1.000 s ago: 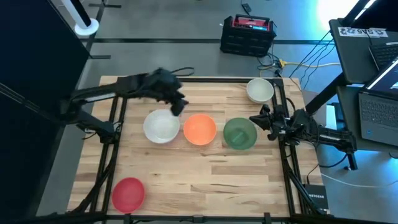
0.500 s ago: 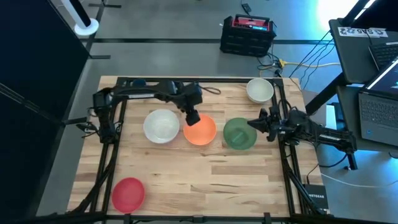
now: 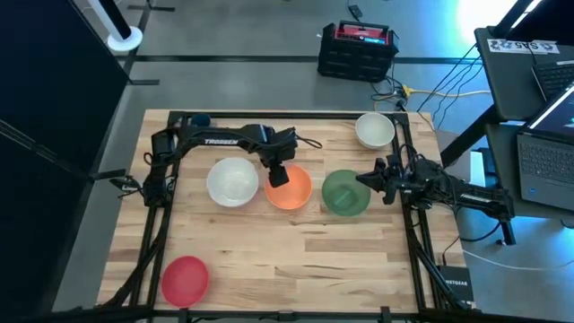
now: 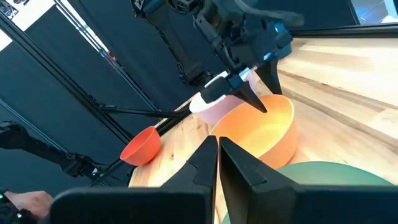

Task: Nest bowls inside each other
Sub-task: Stack the light orange bowl on top of the left white bowl

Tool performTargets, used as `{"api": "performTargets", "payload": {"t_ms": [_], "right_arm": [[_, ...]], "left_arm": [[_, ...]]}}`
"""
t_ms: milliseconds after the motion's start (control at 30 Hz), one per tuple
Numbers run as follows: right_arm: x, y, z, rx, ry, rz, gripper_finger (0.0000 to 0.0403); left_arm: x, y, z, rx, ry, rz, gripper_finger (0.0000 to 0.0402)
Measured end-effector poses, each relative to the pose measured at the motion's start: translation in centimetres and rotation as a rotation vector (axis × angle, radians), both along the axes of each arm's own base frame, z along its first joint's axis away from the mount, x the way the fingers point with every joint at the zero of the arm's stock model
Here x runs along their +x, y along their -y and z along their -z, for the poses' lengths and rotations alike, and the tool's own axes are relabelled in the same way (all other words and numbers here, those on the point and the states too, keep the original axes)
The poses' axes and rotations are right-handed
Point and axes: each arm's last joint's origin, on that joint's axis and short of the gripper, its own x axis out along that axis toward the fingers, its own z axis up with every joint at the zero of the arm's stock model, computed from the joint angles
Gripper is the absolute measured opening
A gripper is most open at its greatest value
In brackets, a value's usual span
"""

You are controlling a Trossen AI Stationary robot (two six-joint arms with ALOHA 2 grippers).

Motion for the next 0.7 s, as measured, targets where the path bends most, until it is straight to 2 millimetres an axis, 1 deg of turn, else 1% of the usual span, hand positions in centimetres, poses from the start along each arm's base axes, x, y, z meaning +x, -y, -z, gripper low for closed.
{"api": "performTargets", "payload": {"t_ms": [67,133,167,400,600,633,700], "right_arm": [[0.0,0.0,0.0,0.0,-0.001,0.008,0.0],[0.0,0.0,0.0,0.001,-0.005,0.01,0.0],[0.0,0.0,0.1,0.002,-0.01,0.013,0.0],[0.0,0.1,0.4,0.006,-0.039,0.029,0.0],[-0.1,0.1,0.6,0.009,-0.064,0.043,0.0],[-0.1,0.1,0.6,0.01,-0.068,0.041,0.0],[-0.1,0.1,0.6,0.011,-0.067,0.032,0.0]], "left_arm": [[0.2,-0.1,0.5,0.001,-0.005,0.007,0.0168],[0.3,-0.1,1.0,0.001,-0.016,0.016,0.0143],[0.4,-0.1,0.9,0.003,-0.016,0.022,0.0129],[1.5,-0.4,-3.0,0.031,0.021,0.067,0.0062],[2.0,-0.6,-6.4,0.058,0.053,0.105,0.0004],[1.9,-0.6,-7.6,0.059,0.049,0.113,0.0],[1.1,-0.4,-10.5,0.072,0.03,0.123,0.0]]}}
